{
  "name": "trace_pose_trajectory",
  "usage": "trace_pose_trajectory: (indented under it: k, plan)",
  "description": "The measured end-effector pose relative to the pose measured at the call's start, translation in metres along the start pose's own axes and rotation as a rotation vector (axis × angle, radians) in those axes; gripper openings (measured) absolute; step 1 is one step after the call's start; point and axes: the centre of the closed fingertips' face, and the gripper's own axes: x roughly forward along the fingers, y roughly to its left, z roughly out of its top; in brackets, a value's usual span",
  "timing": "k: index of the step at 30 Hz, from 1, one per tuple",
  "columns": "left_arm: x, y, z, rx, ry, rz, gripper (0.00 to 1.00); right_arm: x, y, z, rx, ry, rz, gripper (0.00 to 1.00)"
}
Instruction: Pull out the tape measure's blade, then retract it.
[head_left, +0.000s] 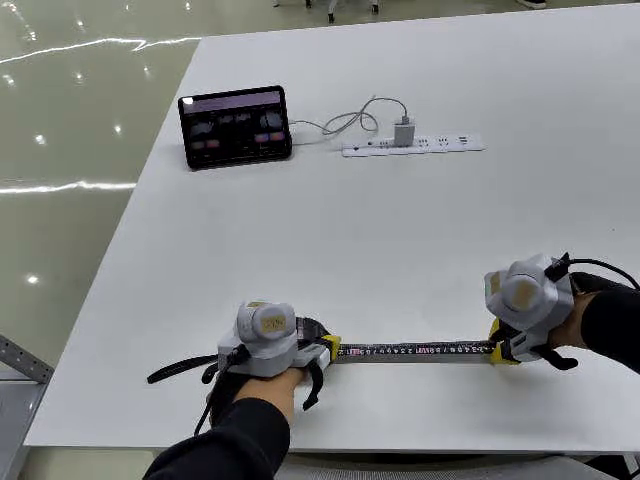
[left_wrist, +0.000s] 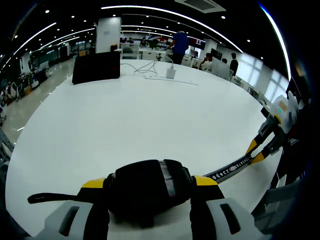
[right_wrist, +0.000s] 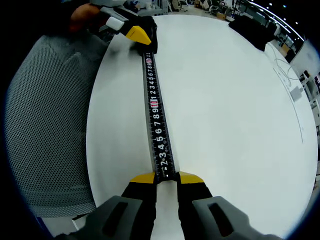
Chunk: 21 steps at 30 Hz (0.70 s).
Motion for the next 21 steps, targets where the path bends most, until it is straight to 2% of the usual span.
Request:
trace_pose_trajectory:
  k: [5, 21]
  plan:
    - [0.000, 0.000, 0.000, 0.007, -0.002, 0.002, 0.62, 0.001, 0.001, 0.002, -0.008, 0.013, -0.002, 0.11]
    - [0.001, 0.000, 0.000, 0.004, 0.001, -0.001, 0.62, 0.004, 0.001, 0.013, 0.001, 0.000, -0.009, 0.11]
